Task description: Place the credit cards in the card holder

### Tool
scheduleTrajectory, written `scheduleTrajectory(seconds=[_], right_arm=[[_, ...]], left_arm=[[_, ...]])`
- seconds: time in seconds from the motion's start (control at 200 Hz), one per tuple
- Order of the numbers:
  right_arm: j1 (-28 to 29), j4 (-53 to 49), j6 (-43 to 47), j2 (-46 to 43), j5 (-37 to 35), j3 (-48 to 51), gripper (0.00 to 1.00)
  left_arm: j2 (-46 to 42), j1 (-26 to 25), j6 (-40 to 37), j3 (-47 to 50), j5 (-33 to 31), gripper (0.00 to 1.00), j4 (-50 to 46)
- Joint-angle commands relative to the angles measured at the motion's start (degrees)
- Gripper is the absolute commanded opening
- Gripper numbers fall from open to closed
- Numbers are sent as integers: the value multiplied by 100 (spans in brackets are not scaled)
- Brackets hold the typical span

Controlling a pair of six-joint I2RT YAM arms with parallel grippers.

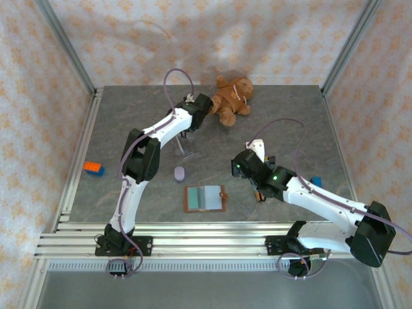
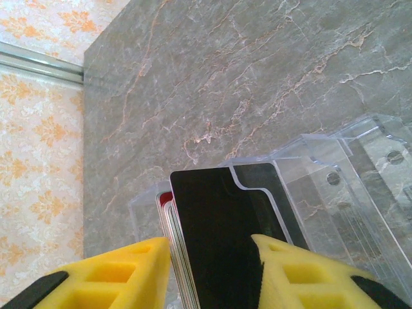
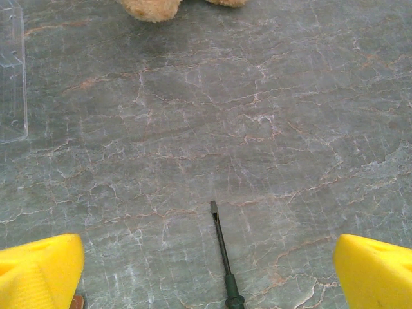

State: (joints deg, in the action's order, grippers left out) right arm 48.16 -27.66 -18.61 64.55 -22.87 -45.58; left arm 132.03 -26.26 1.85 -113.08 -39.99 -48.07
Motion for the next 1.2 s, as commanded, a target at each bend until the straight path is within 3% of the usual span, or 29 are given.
scheduleTrajectory(seconds=[0.0,0.325,0.526,0.711,0.956,1.197], right_arm=[[-26,-143,-111,-14,-86,-74,99],[-25,-125,-126,-20,-68,-62,99],[-27,-134,-134,-20,-59,-55,99],[-27,-143,-145,-18,-59,-50,99],[-26,-143,-143,-18,-25,-52,99],[-26,-123,-169,-2,12,-21,99]], left_arm=[[-335,-37,4,-139,-294,37,13],[-362,-134,-132,-192,-547,35,26],[-354,-135,-155,-201,-519,21,39],[-392,-136,119,-178,-425,48,-94],[-491,-87,660,-144,-418,56,-381],[-577,41,1079,73,-56,56,-512]])
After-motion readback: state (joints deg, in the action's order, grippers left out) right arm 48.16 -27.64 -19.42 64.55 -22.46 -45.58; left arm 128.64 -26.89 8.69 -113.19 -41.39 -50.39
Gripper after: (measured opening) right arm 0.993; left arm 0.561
